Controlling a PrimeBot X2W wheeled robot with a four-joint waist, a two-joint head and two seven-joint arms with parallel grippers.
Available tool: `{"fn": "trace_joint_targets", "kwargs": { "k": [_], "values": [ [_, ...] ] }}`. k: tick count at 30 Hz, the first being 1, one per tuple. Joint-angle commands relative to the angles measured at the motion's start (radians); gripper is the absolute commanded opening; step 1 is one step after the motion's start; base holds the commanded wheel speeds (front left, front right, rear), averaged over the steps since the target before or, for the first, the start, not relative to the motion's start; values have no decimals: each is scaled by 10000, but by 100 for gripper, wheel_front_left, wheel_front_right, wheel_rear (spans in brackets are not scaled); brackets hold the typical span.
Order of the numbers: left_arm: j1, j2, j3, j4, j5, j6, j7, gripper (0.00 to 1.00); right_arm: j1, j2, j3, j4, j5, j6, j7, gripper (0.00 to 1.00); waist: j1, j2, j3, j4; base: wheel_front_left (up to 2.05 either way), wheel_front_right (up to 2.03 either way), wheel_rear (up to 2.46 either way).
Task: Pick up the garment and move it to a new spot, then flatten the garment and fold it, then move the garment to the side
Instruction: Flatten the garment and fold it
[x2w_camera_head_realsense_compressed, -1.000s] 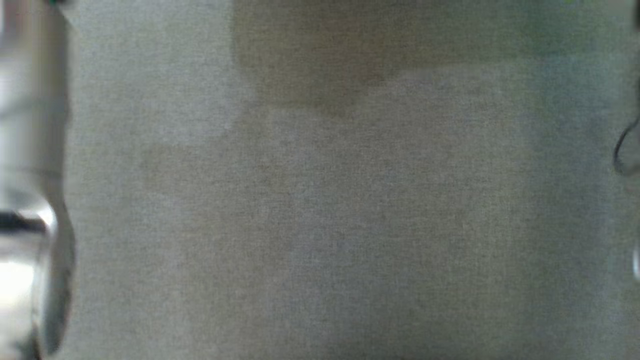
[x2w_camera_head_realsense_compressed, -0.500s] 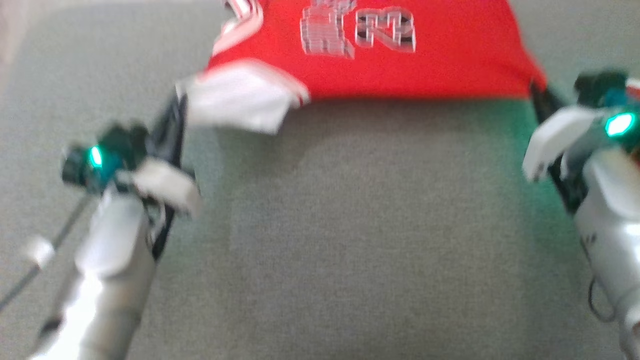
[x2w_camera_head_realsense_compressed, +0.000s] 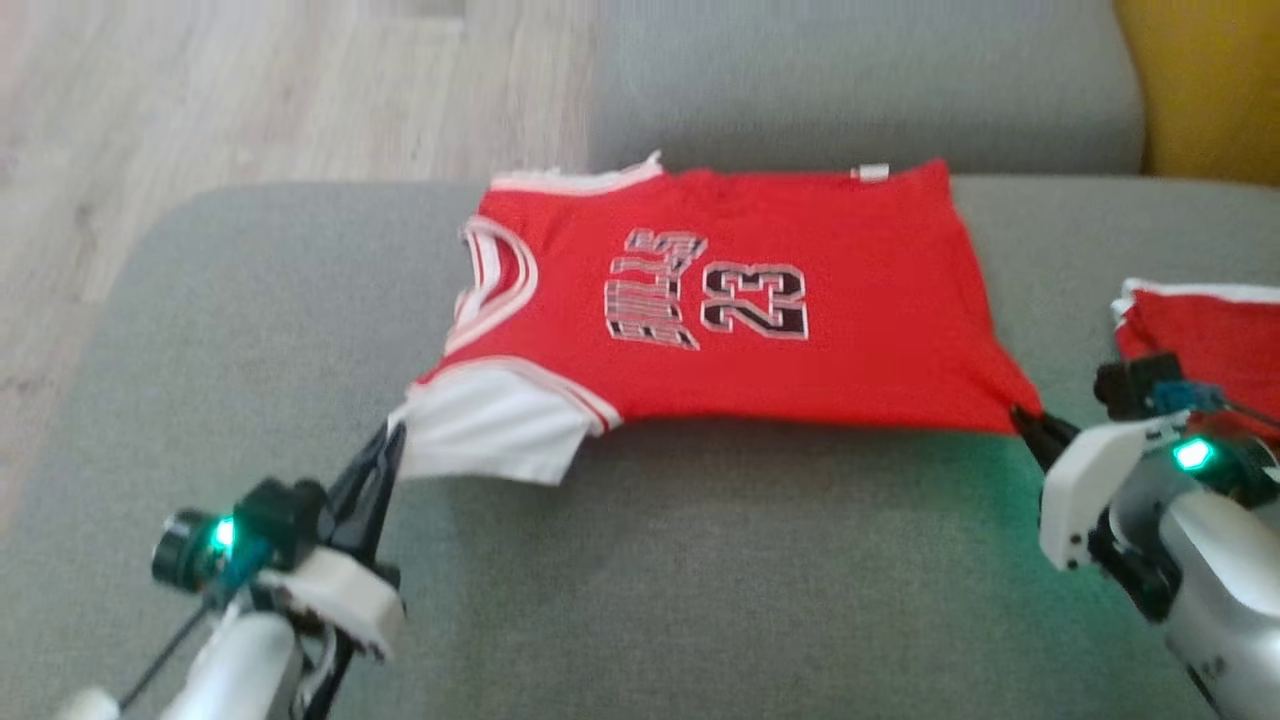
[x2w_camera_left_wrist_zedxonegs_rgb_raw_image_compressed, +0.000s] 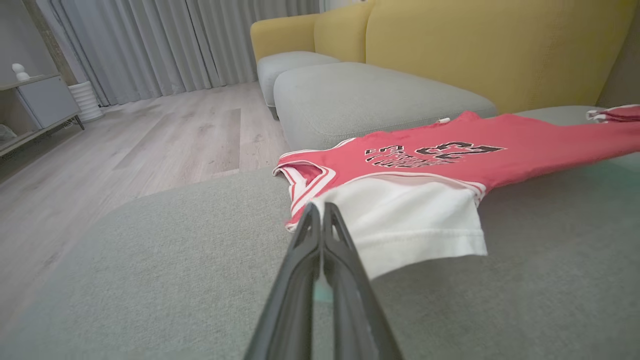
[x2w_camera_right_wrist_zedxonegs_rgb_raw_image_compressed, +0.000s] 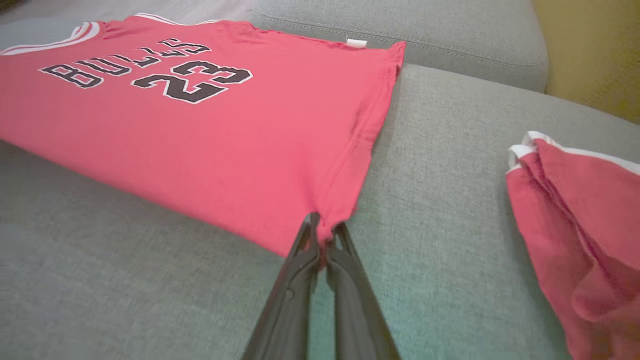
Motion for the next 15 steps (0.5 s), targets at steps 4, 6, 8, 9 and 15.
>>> {"fn": "trace_joint_targets", "kwargs": {
  "k": [4, 6, 8, 9, 15],
  "values": [
    [767, 584, 428, -1544, -203, 480, 295, 0, 509, -857, 395, -1064, 701, -7, 202, 0, 3, 0, -551, 7, 0, 0, 0],
    [1298, 700, 413, -2137, -226, 666, 480, 0, 826, -1094, 492, -1463, 922, -7, 269, 0, 3, 0, -657, 20, 0, 0, 0],
    [1807, 809, 418, -2713, -260, 862, 651, 0, 1146, -1293, 523, -1864, 1122, -7, 323, 0, 3, 0, -727, 15, 0, 0, 0],
    [2053, 868, 426, -2987, -268, 968, 720, 0, 1308, -1390, 514, -2040, 1221, -7, 355, 0, 3, 0, -747, 7, 0, 0, 0],
    [3169, 1114, 356, -4349, -182, 1537, 1160, 0, 2256, -1869, 332, -3063, 1520, -7, 613, 0, 3, 0, -779, -5, 0, 0, 0]
  ]
}}
